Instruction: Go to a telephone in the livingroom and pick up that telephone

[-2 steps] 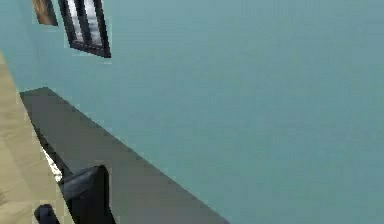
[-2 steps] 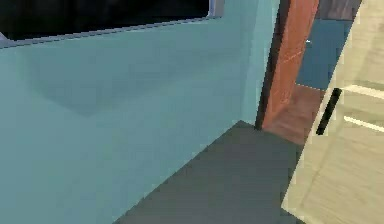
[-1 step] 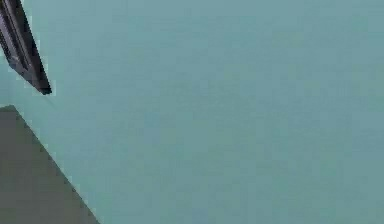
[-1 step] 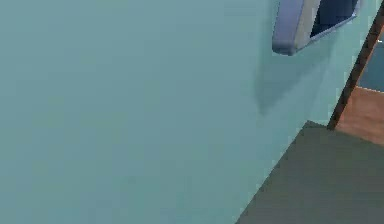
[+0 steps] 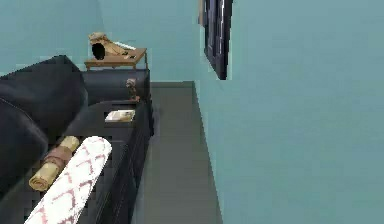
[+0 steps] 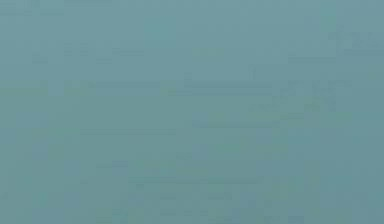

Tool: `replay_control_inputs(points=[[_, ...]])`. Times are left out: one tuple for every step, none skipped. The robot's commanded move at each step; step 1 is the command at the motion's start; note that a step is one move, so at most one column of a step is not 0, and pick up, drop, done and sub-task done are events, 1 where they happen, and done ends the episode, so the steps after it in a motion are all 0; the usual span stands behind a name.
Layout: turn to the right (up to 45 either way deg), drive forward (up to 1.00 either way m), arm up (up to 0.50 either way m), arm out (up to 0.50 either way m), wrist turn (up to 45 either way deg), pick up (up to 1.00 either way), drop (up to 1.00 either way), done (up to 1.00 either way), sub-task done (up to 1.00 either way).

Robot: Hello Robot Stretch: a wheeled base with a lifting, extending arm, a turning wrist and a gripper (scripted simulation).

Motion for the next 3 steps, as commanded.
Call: replay_control_inputs(points=[[0.0,1.0,0.0,0.0,0.0,0.0,0.0,0.0,0.0],[-3.0,0.0,0.0,0.0,0.0,0.0,0.0,0.0,0.0],[0.0,1.0,0.0,0.0,0.0,0.0,0.0,0.0,0.0]])
